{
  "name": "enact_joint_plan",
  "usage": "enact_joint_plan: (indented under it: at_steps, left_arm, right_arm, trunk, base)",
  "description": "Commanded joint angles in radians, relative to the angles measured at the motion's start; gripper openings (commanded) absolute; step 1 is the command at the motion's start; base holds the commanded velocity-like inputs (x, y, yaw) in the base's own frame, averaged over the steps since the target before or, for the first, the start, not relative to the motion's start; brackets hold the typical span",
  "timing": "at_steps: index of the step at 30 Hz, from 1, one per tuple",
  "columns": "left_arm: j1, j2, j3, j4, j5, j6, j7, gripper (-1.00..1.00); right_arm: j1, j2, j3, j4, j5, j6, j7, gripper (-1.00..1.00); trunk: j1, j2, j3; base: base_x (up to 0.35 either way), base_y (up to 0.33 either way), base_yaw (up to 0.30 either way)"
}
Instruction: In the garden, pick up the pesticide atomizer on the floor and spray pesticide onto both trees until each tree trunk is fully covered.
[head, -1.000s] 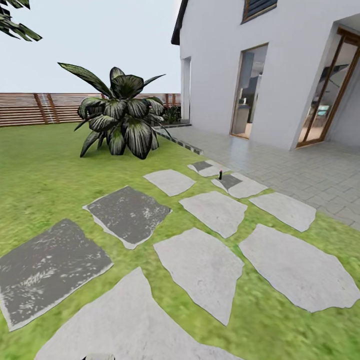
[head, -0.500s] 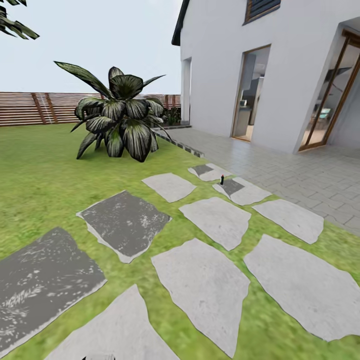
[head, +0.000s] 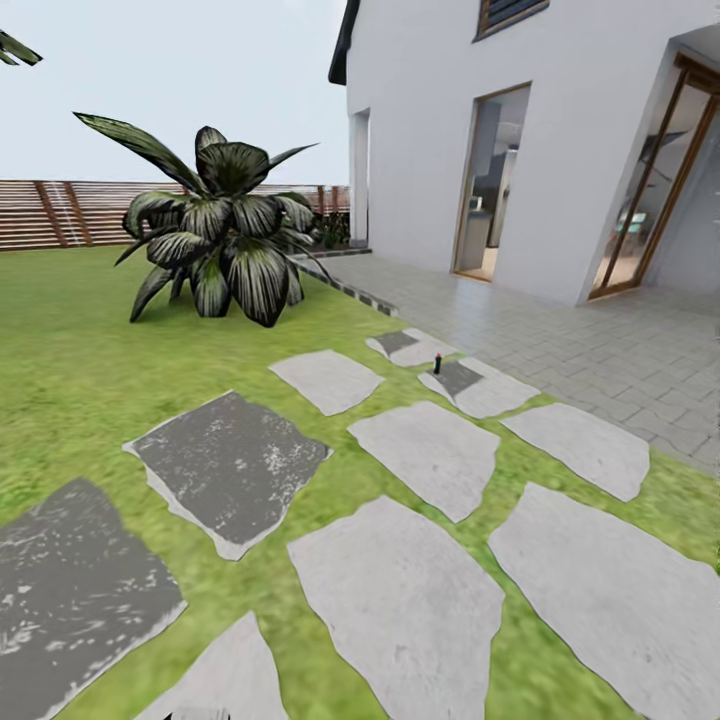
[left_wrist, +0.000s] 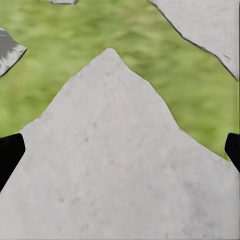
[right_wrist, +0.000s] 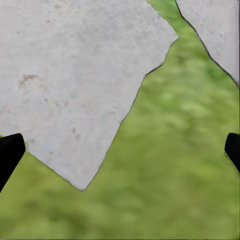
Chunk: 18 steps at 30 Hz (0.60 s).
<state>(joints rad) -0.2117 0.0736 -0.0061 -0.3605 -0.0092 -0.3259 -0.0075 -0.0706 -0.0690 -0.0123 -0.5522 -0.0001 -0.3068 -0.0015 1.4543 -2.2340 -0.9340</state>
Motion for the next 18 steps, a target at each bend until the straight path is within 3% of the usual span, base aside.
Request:
enact_joint_plan:
  at_steps: [1,18]
  left_arm:
    - [0.0,0.0,0.0,0.0,0.0,0.0,0.0,1.0]
    - [0.0,0.0,0.0,0.0,0.0,0.001,0.0,1.0]
  right_arm:
    - [0.0,0.0,0.0,0.0,0.0,0.0,0.0,1.0]
    - [0.0,0.0,0.0,0.0,-0.001,0.0,0.0,1.0]
  trunk:
    - [0.0,0.0,-0.001]
    - [0.0,0.0,-0.02]
  base:
    - [0.34,0.0,-0.171]
    - [0.326,-0.086,-0.201]
